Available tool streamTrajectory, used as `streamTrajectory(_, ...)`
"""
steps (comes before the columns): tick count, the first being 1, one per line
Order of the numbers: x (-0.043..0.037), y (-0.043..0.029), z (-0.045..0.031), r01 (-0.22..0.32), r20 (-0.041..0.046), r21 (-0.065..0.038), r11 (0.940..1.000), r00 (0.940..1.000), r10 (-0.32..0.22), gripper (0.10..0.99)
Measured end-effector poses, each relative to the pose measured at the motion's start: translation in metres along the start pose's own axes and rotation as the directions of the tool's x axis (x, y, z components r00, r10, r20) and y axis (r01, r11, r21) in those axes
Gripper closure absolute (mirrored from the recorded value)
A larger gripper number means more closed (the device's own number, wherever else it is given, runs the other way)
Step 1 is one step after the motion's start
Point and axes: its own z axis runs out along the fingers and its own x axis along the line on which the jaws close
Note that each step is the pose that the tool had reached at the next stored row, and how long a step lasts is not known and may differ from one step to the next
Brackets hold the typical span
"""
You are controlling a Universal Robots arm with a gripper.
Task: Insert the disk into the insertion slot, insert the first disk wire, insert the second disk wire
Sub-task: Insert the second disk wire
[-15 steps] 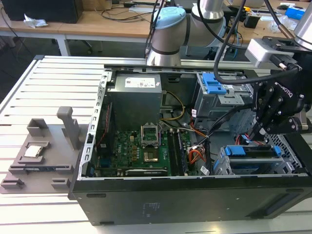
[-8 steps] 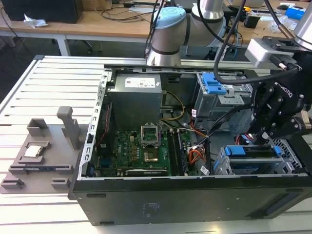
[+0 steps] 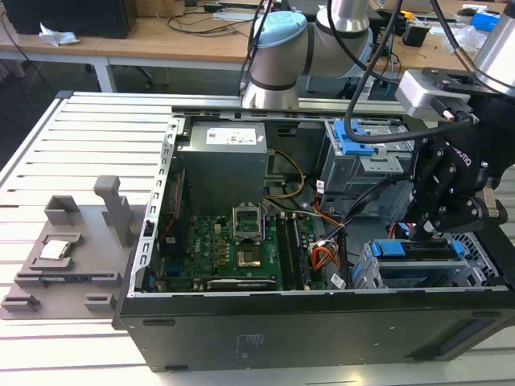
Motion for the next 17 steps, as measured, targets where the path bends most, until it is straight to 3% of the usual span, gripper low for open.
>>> streamTrajectory(3, -0.0080, 0.0000, 0.0036, -0.012, 0.0010, -0.001, 0.9999, 0.9999, 0.012, 0.745)
streamTrajectory(17, -0.0096, -0.0008, 0.0149, -0.018, 0.0007, -0.001, 0.9998, 0.9998, 0.018, 0.745)
